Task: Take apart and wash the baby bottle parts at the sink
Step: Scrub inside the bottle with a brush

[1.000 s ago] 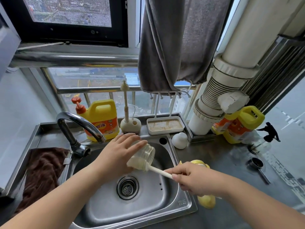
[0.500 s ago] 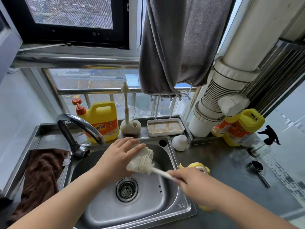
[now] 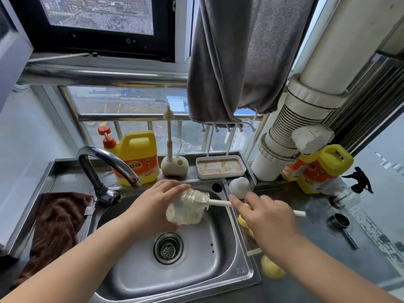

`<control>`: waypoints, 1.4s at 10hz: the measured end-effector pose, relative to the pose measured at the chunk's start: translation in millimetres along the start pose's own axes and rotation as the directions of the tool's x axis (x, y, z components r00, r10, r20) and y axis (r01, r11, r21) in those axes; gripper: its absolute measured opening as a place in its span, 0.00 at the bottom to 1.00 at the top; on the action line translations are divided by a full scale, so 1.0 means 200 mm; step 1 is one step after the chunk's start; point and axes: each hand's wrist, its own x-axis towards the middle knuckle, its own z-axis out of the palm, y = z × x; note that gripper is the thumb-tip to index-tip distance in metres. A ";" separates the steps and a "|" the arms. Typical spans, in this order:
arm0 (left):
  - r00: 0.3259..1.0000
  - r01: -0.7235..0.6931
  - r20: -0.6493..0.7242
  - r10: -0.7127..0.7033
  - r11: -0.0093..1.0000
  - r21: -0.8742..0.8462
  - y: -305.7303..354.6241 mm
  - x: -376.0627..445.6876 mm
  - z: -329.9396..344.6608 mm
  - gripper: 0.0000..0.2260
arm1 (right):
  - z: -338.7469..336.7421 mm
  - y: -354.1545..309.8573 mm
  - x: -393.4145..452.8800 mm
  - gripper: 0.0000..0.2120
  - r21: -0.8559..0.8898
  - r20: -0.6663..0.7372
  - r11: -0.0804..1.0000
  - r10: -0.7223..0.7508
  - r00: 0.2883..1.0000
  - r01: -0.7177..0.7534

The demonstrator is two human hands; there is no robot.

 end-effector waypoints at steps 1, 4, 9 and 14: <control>1.000 -0.003 -0.030 0.004 0.999 0.037 0.01 0.01 -0.04 0.44 | -0.02 -0.04 0.01 0.31 0.100 0.174 0.992 0.060 0.983 -0.078; 0.981 0.136 -0.146 -0.128 0.990 0.043 0.03 -0.12 0.03 0.43 | -0.05 -0.04 0.05 0.12 0.645 0.570 0.641 -0.042 0.821 -0.415; 0.675 0.623 -0.178 -0.716 0.682 -0.382 0.11 -0.76 -0.02 0.35 | -0.12 -0.34 0.21 0.25 0.721 0.504 0.684 -0.406 0.762 -0.113; 0.516 0.746 -0.341 -0.786 0.608 -0.272 0.22 -1.04 0.03 0.38 | -0.17 -0.89 0.47 0.16 0.271 0.387 0.792 -0.610 0.691 0.547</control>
